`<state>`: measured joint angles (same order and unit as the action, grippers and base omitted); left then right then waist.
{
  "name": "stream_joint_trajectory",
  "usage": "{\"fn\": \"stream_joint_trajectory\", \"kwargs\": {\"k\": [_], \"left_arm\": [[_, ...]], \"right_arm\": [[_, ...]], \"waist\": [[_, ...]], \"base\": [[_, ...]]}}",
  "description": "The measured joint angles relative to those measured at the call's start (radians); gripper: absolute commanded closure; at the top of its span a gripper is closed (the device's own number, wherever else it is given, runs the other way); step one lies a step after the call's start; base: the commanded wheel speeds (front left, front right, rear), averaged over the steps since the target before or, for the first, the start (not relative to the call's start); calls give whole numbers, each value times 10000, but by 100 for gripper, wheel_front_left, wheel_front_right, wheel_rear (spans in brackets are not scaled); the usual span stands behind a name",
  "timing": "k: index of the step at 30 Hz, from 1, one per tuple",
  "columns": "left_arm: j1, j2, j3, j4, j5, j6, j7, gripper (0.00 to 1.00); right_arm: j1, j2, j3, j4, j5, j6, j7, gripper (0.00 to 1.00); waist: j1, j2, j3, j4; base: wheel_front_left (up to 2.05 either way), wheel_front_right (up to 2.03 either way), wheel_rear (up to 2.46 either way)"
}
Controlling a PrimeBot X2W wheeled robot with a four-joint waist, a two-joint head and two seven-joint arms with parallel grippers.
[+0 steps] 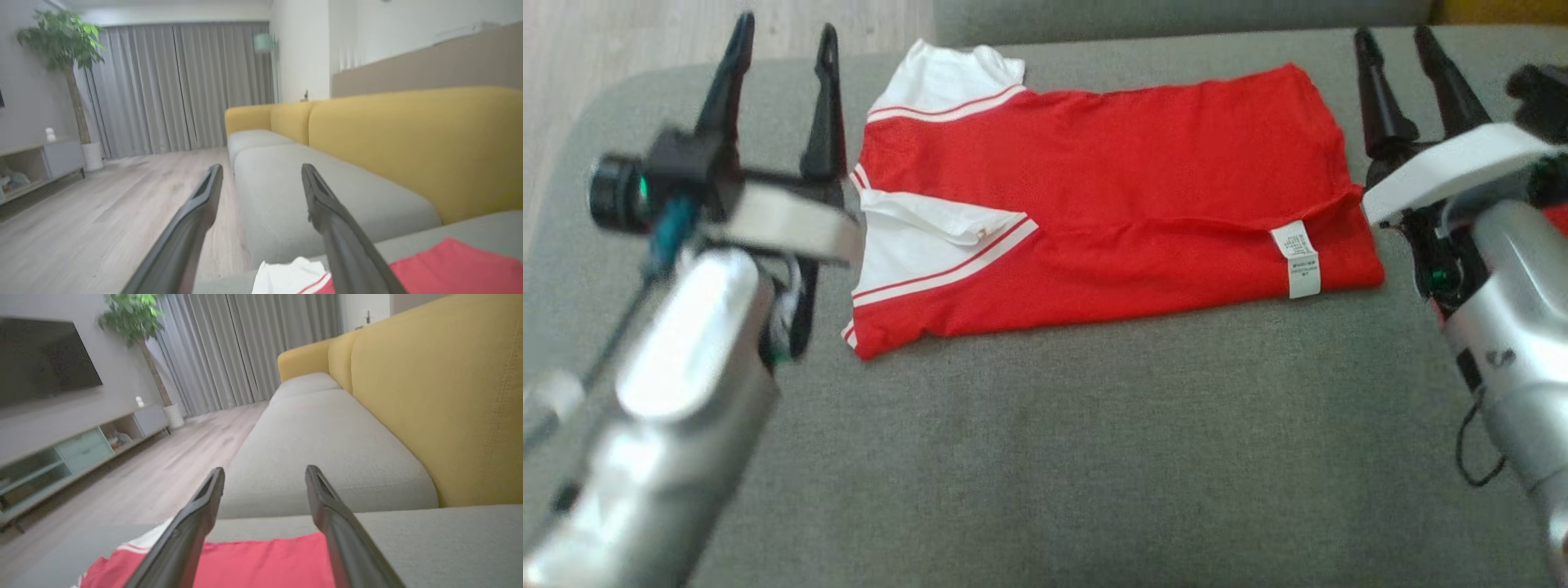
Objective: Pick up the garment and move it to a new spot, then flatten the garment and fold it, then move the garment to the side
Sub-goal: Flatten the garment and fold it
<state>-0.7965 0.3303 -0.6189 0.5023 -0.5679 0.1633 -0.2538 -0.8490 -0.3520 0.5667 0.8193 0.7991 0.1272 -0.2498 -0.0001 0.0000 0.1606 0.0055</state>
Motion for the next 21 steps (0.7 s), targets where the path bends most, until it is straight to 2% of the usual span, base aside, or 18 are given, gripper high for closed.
{"fn": "stream_joint_trajectory", "kwargs": {"k": [2, 4, 7, 10, 14, 21], "left_arm": [[985, -140, 642, -1124, 518, 491, -36, 0], [2144, -451, 1235, -2002, 813, 775, -40, 0], [3887, -989, 1718, -2744, 1386, 846, -38, 0], [5186, -1406, 2098, -3114, 1801, 813, -36, 0], [6284, -1626, 2612, -3264, 2220, 293, -36, 0], [6323, -1962, 3346, -2824, 2807, -476, -33, 0]], "right_arm": [[620, 290, -1223, -738, -696, 0, -6, 0], [1445, 596, -2428, -1582, -1751, 0, -13, 0], [3190, 1440, -3797, -2736, -3152, 0, -13, 0], [5055, 2393, -4504, -3442, -4105, 0, -13, 0], [6538, 2836, -4888, -4038, -4690, 0, -13, 0], [6657, 2949, -4922, -4642, -4926, 0, -13, 0]], "waist": [[0, 0, -152, 19], [-1, 0, -262, 29], [0, 0, -418, 31], [0, 0, -563, 35], [-1, 0, -601, 12], [1, 0, -230, -161]], "base": [[0, 0, 0], [0, 0, 0], [0, 0, 0], [0, 0, 0], [0, 0, 0], [0, 0, 0]]}}
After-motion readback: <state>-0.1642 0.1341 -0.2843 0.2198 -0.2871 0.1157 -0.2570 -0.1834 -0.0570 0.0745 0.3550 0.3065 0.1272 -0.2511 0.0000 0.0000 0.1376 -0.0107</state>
